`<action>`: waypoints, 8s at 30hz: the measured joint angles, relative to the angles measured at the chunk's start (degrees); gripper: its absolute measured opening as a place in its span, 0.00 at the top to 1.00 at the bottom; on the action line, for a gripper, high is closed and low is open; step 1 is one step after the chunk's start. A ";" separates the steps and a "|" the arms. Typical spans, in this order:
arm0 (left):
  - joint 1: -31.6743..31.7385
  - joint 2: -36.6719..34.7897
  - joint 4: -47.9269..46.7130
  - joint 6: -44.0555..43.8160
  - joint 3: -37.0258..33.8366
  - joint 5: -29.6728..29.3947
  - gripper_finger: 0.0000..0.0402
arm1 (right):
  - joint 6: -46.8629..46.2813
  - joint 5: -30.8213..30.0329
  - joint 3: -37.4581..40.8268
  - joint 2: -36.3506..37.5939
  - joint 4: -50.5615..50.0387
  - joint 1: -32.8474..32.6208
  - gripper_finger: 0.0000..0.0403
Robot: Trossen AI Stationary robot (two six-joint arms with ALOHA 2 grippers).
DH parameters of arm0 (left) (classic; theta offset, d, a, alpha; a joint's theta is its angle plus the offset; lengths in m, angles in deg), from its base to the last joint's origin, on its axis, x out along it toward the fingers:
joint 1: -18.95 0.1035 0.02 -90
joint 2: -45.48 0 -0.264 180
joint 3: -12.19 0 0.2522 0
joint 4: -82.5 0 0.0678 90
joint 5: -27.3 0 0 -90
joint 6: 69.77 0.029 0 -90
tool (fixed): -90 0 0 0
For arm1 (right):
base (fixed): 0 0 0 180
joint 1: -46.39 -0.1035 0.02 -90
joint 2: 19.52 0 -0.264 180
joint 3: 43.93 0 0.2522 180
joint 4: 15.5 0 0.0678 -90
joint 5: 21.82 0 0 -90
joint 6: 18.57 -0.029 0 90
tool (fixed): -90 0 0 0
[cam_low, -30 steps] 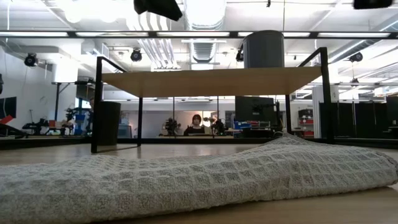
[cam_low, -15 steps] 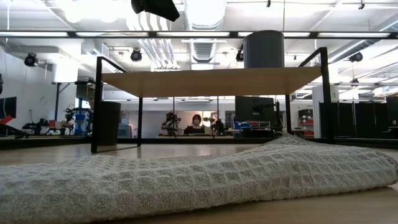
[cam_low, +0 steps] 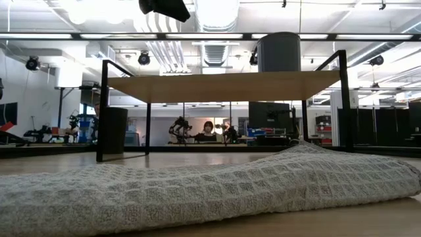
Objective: Stack small to large cups/mugs on shelf
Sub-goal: Put the green cup on the shelf
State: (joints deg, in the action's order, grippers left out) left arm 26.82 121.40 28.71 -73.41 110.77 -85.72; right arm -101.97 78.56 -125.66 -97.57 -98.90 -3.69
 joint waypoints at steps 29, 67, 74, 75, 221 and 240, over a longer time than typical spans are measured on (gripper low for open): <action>0.00 0.00 0.07 -0.11 -0.02 0.00 0.75 | -1.52 0.03 2.49 -6.72 5.36 -2.22 0.77; -0.07 0.04 0.08 -0.25 0.71 0.04 0.75 | -0.41 0.01 -0.71 -6.77 3.33 -0.80 0.98; -0.07 0.04 0.07 -0.11 2.28 0.04 0.75 | 7.14 -4.30 -11.37 -6.77 -1.98 3.74 0.98; -0.07 0.04 0.11 -0.07 2.55 0.02 0.75 | 8.97 -5.66 -13.01 -6.77 -2.34 4.66 0.98; -0.31 13.25 2.01 -7.44 -1.55 4.17 0.75 | 78.95 -7.65 -61.82 -36.01 -10.08 62.11 0.95; 0.02 11.08 -6.01 -4.31 -1.16 -4.06 0.75 | 77.84 -7.99 -65.56 -34.87 -10.94 62.08 0.94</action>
State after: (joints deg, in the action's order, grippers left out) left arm 26.85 132.48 22.70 -77.72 109.61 -89.79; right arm -24.13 70.57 -191.22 -132.45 -109.85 58.40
